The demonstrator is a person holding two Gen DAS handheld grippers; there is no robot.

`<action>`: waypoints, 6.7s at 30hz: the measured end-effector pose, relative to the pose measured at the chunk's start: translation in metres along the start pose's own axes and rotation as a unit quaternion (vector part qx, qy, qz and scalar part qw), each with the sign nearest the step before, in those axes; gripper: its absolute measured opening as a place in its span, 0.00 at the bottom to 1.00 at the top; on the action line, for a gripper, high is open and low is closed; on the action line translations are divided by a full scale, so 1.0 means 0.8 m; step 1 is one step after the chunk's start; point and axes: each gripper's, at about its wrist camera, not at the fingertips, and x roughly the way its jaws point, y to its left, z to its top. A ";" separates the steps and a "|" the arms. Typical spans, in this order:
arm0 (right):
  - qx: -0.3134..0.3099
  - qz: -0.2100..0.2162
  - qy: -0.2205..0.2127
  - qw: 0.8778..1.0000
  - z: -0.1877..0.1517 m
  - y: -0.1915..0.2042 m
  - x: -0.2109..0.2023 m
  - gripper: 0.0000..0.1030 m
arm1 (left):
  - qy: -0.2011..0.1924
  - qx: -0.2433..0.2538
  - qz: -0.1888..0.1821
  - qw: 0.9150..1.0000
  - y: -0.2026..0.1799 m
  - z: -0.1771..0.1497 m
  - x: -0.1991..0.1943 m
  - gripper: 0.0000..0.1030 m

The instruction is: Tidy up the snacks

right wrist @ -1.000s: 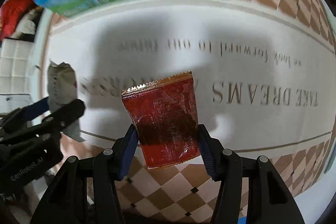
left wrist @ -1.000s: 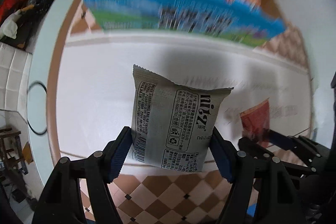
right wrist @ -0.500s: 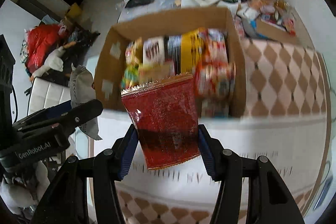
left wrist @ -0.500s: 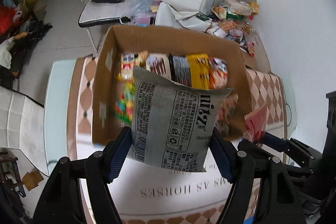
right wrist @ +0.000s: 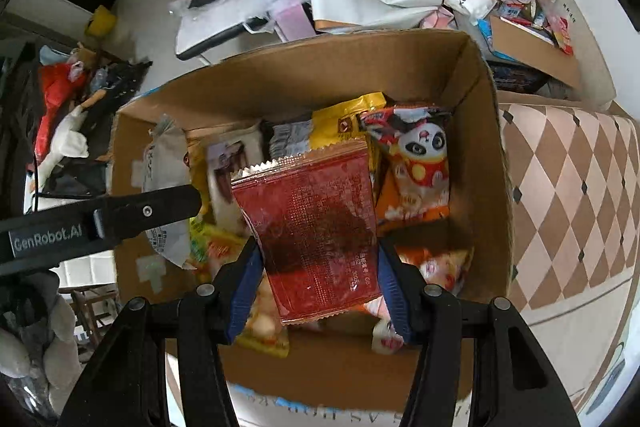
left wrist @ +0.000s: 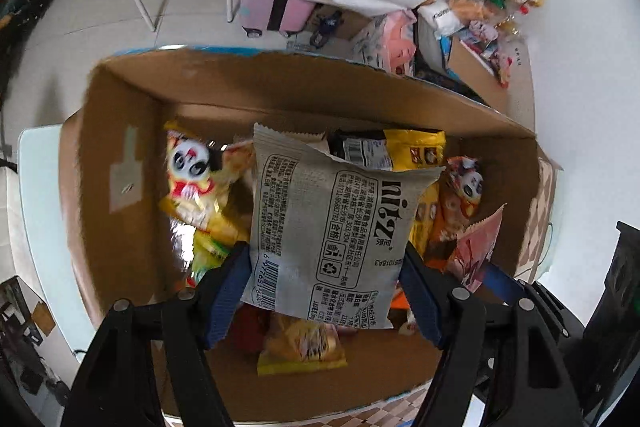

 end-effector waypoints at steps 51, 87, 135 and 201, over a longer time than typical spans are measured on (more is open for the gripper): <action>-0.034 -0.081 -0.120 0.989 -0.175 -0.011 -0.133 0.93 | -0.220 0.037 0.092 0.970 -0.032 -0.261 -0.133 0.88; -0.090 -0.063 -0.311 0.944 -0.507 0.012 -0.441 0.94 | -0.429 0.080 0.105 0.893 -0.098 -0.573 -0.304 0.88; -0.058 -0.100 -0.339 0.934 -0.432 0.018 -0.406 1.00 | -0.436 0.045 0.123 0.890 -0.075 -0.517 -0.281 0.98; -0.064 -0.101 -0.339 0.933 -0.437 0.028 -0.411 1.00 | -0.437 0.047 0.136 0.888 -0.073 -0.519 -0.282 0.98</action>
